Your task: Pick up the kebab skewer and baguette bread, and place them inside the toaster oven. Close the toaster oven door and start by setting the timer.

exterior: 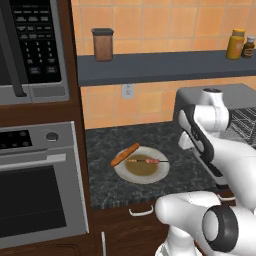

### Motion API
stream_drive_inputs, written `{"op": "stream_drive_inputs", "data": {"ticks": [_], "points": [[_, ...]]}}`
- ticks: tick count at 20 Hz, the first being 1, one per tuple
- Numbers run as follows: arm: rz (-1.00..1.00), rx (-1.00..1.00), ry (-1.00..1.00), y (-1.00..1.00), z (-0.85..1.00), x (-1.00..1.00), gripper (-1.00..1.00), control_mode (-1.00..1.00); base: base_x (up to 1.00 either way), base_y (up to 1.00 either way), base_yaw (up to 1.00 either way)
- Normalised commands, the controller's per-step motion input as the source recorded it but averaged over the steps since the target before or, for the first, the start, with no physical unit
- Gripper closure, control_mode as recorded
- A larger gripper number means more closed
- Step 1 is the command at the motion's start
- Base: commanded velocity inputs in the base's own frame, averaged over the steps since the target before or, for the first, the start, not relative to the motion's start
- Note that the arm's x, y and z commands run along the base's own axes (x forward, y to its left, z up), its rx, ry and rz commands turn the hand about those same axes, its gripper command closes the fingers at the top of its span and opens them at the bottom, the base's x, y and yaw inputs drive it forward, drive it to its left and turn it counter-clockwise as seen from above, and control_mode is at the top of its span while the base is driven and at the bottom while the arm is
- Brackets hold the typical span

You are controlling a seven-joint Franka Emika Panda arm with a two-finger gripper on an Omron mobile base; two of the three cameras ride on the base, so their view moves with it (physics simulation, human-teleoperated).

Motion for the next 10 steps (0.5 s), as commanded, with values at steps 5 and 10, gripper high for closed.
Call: {"op": "stream_drive_inputs", "data": {"ticks": [5,10], "points": [[-0.30,0.05,-0.01,0.85,-0.04,0.10,-1.00,-1.00,0.00,0.00,0.00],[-0.38,0.05,-0.05,0.65,-0.12,0.48,-1.00,-1.00,0.00,0.00,0.00]]}}
